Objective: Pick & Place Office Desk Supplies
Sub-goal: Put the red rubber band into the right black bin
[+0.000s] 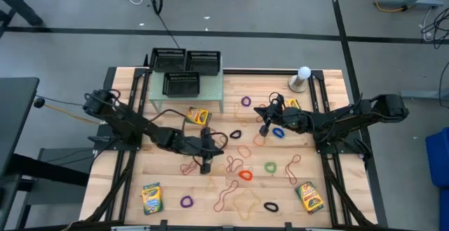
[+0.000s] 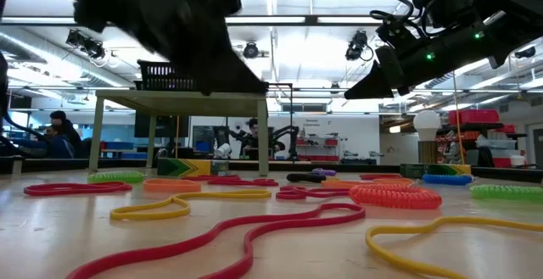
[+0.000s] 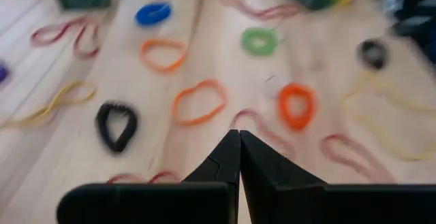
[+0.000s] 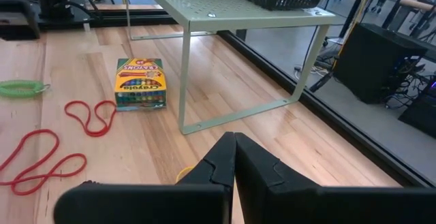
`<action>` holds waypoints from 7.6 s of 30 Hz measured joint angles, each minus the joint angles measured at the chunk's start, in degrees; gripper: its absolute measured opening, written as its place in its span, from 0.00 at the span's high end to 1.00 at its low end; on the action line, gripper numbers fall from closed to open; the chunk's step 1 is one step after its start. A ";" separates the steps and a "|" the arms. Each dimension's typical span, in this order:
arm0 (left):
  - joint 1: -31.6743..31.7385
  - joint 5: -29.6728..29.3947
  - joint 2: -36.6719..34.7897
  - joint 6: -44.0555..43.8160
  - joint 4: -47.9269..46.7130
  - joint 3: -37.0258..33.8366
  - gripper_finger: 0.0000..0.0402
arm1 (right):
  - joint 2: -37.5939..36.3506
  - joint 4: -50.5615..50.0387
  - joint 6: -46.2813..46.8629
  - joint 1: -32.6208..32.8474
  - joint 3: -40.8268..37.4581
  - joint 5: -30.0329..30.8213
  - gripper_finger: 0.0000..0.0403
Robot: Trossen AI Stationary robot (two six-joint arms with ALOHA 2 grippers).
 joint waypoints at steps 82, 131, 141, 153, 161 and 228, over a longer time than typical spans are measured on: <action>6.65 -1.97 17.53 0.14 -22.83 16.00 0.55 | -0.02 -0.88 0.02 0.00 0.00 0.00 0.96; -0.42 -25.15 -23.60 3.32 -40.28 16.05 0.98 | -0.02 -1.24 0.02 0.00 0.00 0.00 0.96; 5.96 -34.47 -29.30 4.21 -39.38 16.11 0.98 | -0.02 -1.25 0.02 0.00 0.00 0.00 0.96; 15.87 -34.51 -30.25 6.81 -39.22 16.16 0.98 | -0.02 -1.25 0.02 0.00 0.00 0.00 0.96; 19.55 -34.49 -30.25 7.39 -39.51 16.16 0.98 | -0.02 -1.25 0.02 0.00 0.00 0.00 0.96; 44.45 -11.87 -26.87 2.29 -29.31 20.74 0.98 | -0.02 -1.27 0.02 0.00 0.00 0.00 0.96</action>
